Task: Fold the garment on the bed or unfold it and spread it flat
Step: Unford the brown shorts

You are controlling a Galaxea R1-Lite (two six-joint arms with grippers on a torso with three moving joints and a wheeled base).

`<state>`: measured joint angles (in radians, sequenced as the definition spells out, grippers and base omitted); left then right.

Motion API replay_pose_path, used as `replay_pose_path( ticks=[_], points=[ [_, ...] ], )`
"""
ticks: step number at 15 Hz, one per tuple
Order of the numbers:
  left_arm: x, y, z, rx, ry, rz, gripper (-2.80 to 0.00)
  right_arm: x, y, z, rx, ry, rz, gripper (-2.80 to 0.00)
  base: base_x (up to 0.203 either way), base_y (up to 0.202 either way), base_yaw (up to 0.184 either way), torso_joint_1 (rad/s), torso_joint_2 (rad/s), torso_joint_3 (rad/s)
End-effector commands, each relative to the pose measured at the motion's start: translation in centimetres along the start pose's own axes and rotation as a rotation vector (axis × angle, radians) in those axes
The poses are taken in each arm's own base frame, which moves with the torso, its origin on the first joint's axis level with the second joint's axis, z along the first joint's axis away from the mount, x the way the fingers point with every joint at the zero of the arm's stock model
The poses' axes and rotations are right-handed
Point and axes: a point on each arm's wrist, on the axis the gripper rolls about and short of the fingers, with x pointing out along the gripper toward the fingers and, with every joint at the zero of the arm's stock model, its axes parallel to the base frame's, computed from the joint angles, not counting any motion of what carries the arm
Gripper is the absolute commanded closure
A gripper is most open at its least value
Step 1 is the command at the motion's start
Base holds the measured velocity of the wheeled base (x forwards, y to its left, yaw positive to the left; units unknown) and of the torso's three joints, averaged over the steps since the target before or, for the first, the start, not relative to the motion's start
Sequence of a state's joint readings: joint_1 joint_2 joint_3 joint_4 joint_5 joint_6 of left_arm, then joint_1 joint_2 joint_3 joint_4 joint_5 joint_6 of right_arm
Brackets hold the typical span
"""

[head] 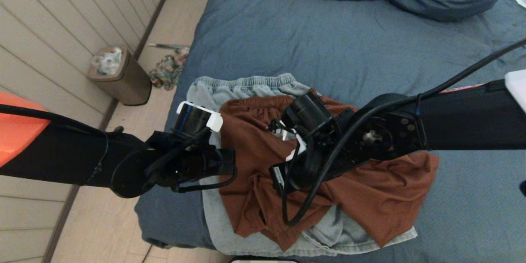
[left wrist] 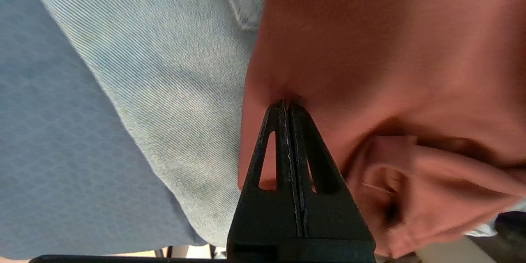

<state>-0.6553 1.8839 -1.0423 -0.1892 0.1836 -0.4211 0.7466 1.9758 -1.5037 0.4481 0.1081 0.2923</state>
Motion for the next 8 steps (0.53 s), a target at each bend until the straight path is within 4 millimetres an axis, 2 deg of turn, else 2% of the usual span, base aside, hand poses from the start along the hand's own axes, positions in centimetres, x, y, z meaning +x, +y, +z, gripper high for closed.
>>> replay_pose_path(
  ticks=[1,4,8],
  points=[
    [1.5,0.4,-0.5,-0.004,0.029,0.021,0.00,2.2,-0.1,0.1,0.002,-0.004,0.003,0.00,0.000,0.000,0.000,0.000,0.00,0.000],
    [2.2,0.3,-0.7,-0.006,0.030,0.022,0.00,3.4,-0.1,1.6,0.007,-0.093,-0.001,0.00,0.000,0.000,0.000,0.000,0.00,0.000],
    [2.0,0.2,-0.5,-0.018,0.022,0.019,0.00,6.0,0.1,3.6,0.008,-0.150,-0.057,0.00,0.000,0.000,0.000,0.000,0.00,0.000]
  ],
)
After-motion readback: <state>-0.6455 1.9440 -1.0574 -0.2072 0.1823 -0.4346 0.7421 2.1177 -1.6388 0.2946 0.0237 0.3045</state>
